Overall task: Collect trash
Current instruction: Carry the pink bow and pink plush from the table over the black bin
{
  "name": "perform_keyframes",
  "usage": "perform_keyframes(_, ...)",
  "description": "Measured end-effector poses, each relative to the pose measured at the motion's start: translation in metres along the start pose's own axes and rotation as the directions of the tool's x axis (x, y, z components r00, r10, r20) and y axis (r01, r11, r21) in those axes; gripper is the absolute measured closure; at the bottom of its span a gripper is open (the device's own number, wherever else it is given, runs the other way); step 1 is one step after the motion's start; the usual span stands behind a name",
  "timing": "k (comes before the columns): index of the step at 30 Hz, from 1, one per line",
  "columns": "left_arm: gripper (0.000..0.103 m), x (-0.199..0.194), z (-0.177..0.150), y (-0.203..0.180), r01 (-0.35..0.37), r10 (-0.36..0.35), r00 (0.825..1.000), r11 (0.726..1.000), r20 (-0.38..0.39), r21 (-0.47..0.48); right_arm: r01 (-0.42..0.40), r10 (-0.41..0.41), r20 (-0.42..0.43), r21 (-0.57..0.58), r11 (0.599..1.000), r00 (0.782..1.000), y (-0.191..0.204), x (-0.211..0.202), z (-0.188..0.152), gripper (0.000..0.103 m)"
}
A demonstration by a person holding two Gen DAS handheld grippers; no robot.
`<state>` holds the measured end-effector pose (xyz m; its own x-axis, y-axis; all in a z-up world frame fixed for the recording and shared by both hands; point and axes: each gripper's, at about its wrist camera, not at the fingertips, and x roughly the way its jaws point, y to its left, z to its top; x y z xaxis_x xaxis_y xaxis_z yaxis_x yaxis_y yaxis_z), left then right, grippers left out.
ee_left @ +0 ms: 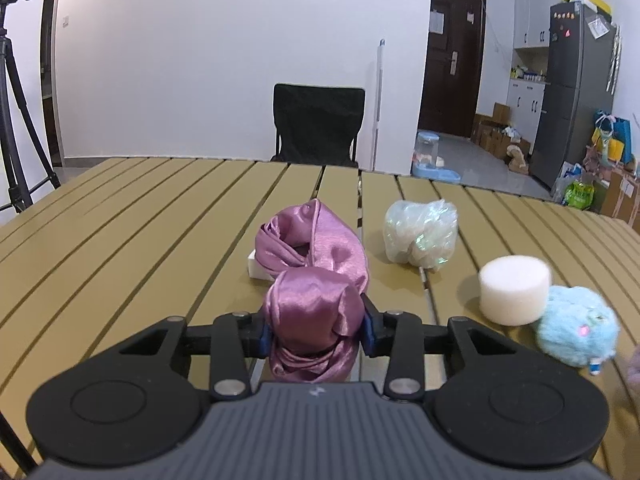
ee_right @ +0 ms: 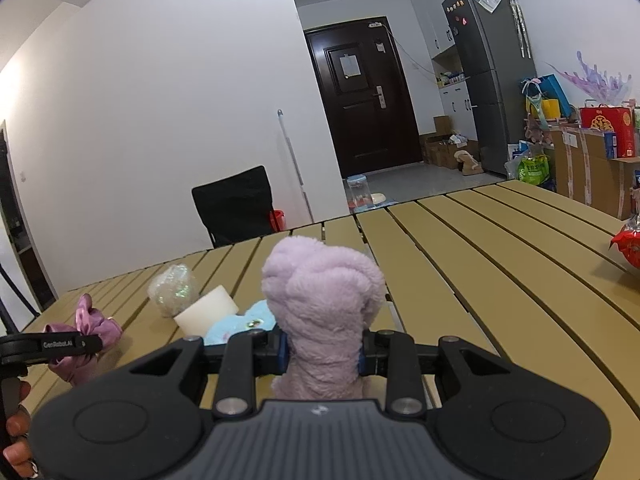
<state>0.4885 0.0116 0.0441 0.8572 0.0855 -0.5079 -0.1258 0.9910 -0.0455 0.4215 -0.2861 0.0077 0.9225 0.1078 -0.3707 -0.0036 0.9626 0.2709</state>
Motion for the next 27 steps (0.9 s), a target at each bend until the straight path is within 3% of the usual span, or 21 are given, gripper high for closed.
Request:
perform_keyframes(12, 0.064, -0.092, -0.009, -0.006, 0.049, -0.049, 0.996, 0.999, 0.077, -0.003, -0.044, 0.045, 0.036, -0.018, 0.999, 0.998, 0.004, -0.053, -0.008, 0.075)
perform_keyframes(27, 0.063, -0.161, -0.061, -0.003, 0.088, -0.087, 0.995, 0.996, 0.055, -0.012, -0.056, 0.059, 0.041, -0.073, 0.996, 0.997, 0.010, -0.118, -0.043, 0.075)
